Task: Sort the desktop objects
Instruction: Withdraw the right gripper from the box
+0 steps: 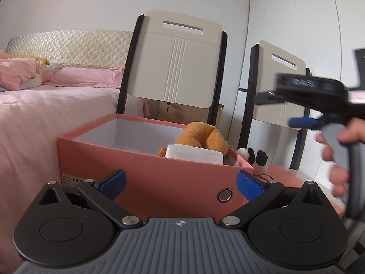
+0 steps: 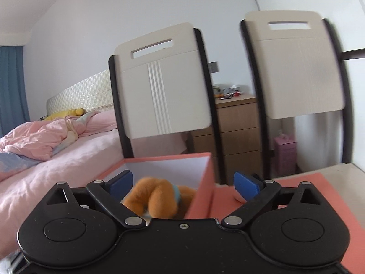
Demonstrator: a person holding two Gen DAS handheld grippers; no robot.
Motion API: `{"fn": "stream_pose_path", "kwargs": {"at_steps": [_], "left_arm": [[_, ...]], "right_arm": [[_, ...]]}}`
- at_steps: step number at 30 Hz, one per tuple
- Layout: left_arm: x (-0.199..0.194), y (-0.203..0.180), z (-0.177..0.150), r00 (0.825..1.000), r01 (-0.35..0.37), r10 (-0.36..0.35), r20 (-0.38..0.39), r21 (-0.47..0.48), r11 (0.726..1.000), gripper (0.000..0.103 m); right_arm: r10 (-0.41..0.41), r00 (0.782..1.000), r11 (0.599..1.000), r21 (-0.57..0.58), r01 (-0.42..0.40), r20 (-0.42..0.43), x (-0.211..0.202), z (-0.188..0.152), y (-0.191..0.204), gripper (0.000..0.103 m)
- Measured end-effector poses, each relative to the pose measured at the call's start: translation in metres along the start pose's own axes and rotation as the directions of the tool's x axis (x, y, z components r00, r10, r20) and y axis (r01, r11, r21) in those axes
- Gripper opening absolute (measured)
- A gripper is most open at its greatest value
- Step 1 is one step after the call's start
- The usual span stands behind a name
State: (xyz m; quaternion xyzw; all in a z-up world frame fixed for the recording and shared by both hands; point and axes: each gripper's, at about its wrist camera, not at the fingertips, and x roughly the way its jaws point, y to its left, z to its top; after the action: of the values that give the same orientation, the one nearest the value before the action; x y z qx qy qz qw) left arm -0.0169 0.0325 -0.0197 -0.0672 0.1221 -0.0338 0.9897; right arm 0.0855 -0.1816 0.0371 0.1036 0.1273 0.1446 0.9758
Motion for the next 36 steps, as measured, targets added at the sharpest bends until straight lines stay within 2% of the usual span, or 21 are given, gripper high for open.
{"fn": "stream_pose_path", "kwargs": {"at_steps": [3, 12, 15, 20, 26, 36], "left_arm": [[0.000, -0.004, -0.002, 1.000, 0.005, -0.005, -0.001, 0.012, 1.000, 0.103], [-0.003, -0.009, -0.003, 1.000, 0.009, -0.009, 0.006, 0.034, 0.999, 0.103], [-0.003, -0.011, -0.004, 1.000, 0.010, -0.011, 0.007, 0.040, 0.999, 0.103], [-0.005, -0.011, -0.005, 1.000, 0.014, -0.014, 0.007, 0.046, 0.999, 0.103], [-0.004, -0.010, -0.005, 1.000, 0.012, -0.012, 0.008, 0.043, 0.999, 0.103], [-0.004, -0.011, -0.006, 1.000, 0.012, -0.013, 0.005, 0.051, 0.999, 0.103]], "right_arm": [[-0.028, 1.000, 1.000, 0.005, 0.028, 0.007, -0.022, -0.013, -0.008, 0.102], [-0.101, 0.995, 0.994, 0.039, 0.100, 0.018, -0.073, -0.051, -0.011, 0.102], [-0.103, 0.994, 0.994, 0.051, 0.101, 0.034, -0.084, -0.061, -0.009, 0.102], [-0.125, 0.992, 0.992, -0.019, 0.126, 0.029, -0.086, -0.067, -0.001, 0.102], [-0.157, 0.987, 0.988, -0.002, 0.157, 0.021, -0.086, -0.068, -0.005, 0.102], [-0.162, 0.987, 0.987, -0.012, 0.162, 0.018, -0.087, -0.069, -0.005, 0.102]]}}
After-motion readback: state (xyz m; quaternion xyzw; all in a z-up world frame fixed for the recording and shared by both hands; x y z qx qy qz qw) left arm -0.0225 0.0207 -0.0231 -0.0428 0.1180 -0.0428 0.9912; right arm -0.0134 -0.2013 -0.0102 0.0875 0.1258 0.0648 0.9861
